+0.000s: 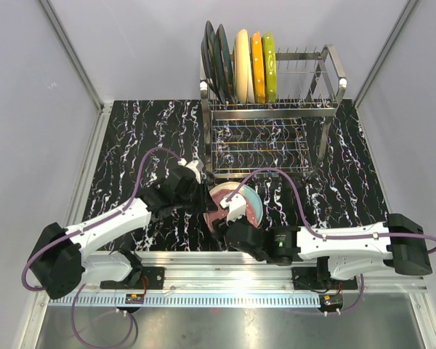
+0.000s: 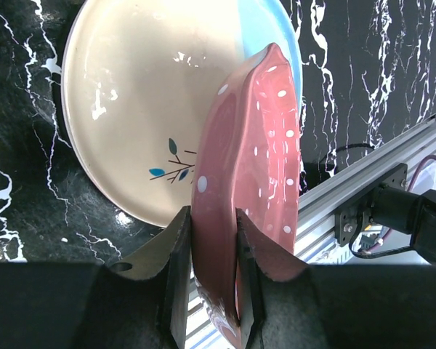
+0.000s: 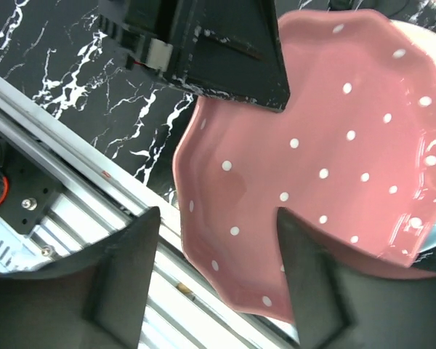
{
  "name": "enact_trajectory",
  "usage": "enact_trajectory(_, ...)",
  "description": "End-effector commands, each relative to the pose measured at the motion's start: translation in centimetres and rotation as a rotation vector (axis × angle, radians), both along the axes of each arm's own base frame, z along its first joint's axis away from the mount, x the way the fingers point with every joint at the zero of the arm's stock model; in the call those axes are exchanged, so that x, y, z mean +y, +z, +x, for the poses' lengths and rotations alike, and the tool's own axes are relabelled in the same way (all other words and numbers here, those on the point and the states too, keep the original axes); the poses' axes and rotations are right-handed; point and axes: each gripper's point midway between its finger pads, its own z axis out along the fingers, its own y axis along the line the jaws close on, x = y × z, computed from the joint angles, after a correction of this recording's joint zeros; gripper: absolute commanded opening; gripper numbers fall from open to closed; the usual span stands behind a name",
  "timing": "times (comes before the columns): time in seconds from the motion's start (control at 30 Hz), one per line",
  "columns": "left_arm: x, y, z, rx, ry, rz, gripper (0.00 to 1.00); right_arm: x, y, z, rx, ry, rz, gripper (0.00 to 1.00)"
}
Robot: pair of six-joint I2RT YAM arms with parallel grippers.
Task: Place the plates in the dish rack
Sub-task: Pass the plate from the right arm to the left, then pass the plate from the left arm to the right
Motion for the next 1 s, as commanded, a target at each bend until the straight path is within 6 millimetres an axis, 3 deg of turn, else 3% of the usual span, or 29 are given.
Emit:
enact_trajectory(0.0,-1.6,4.8,1.5,-0.119,-0.018,-0.1,0.22,0.1,2.5,0.6,-0.061,-0.053,0.011,0.74)
enact_trajectory(0.07,-1.6,5.0,1.5,-0.124,-0.02,-0.102,0.23,0.3,2.5,0.2,-0.079,-0.048,-0.017,0.85)
enact_trajectory(0.13,-1.6,5.2,1.5,-0.126,-0.021,-0.103,0.23,0.5,2.6,-0.2,-0.096,-0.049,-0.031,0.89)
enact_trajectory(0.17,-1.7,5.3,1.6,-0.126,-0.021,-0.103,0.24,0.7,2.4,-0.4,-0.113,-0.05,-0.057,0.98)
enact_trajectory(0.2,-1.7,5.4,1.6,-0.128,-0.021,-0.101,0.24,0.5,2.1,-0.6,-0.12,-0.05,-0.084,0.99)
enact_trajectory(0.3,-1.6,5.5,1.6,-0.129,-0.021,-0.095,0.24,0.8,1.7,-0.9,-0.152,-0.076,-0.136,1.0)
enact_trajectory(0.53,-1.8,6.1,1.4,-0.12,-0.03,-0.111,0.24,-2.1,-0.9,0.6,-0.219,-0.282,-0.338,1.0)
enact_trajectory(0.63,-2.0,6.6,1.2,-0.113,-0.034,-0.128,0.24,-2.3,-1.7,1.0,-0.254,-0.33,-0.395,1.0)
enact_trajectory(0.97,-2.3,8.1,0.7,-0.102,-0.053,-0.156,0.24,-3.4,-1.5,2.2,-0.302,-0.418,-0.463,0.96)
